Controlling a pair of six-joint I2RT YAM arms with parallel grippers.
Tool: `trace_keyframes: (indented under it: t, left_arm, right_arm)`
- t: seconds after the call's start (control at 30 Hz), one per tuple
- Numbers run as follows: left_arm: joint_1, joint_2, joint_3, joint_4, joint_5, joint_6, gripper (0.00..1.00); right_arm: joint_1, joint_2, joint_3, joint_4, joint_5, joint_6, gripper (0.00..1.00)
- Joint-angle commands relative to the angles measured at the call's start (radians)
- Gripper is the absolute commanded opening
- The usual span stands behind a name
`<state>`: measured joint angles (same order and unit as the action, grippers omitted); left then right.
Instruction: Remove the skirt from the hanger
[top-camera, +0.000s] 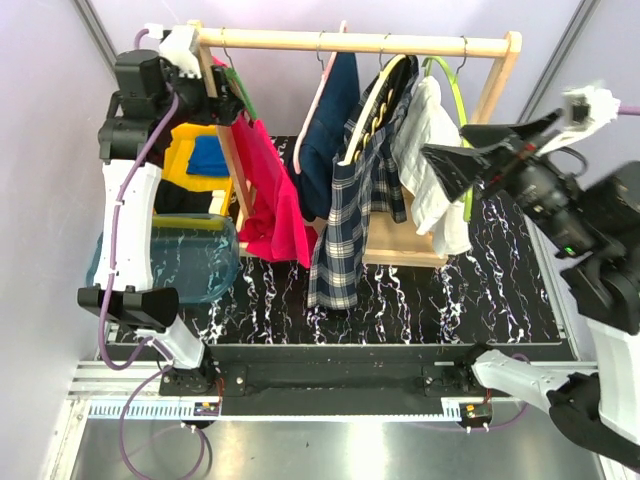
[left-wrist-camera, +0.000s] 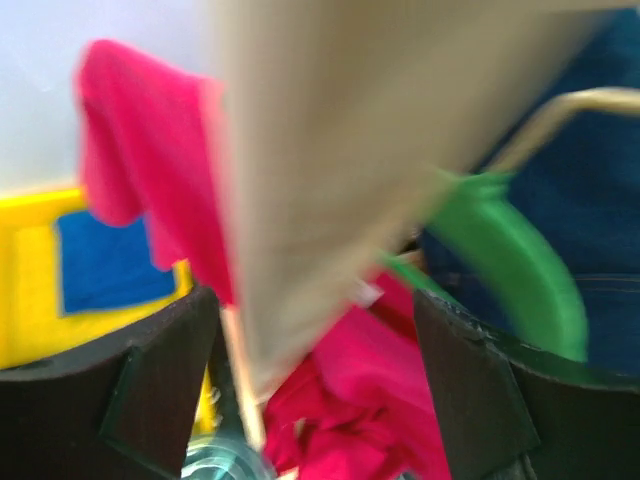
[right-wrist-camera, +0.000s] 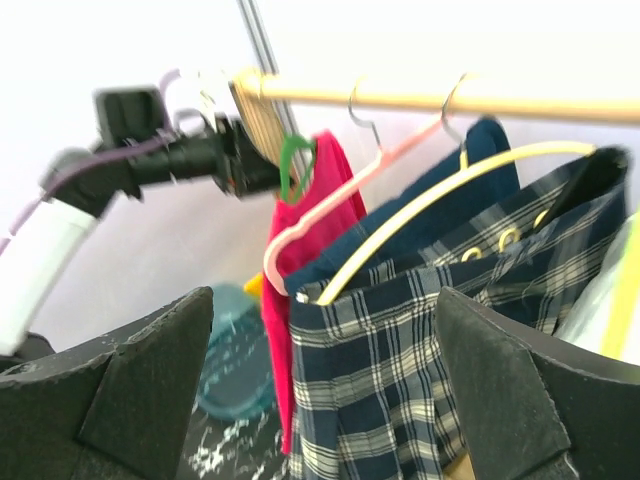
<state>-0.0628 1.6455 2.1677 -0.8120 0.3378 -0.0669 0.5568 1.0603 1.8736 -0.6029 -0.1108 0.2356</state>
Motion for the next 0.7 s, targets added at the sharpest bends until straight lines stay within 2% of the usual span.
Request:
trace_keyframes:
  t: [0.0,0.2,0.67]
  left_arm:
    - [-0.068,0.014,0.043,0.043,0.076,-0.037,0.81]
    - [-0.137,0.031,0.035,0.050,0.076,-0.050,0.79]
    - [-0.379,0.092,0.075,0.053,0.067,-0.060,0.74]
  right_arm:
    - [0.005,0.020,-0.001,-0.028,0.039,0.005,1.00]
    - [0.005,0.072,0.044,-0.093,0.030,0.008,1.00]
    - [0.005,0.069,0.025,-0.093,0.046,-0.001,1.00]
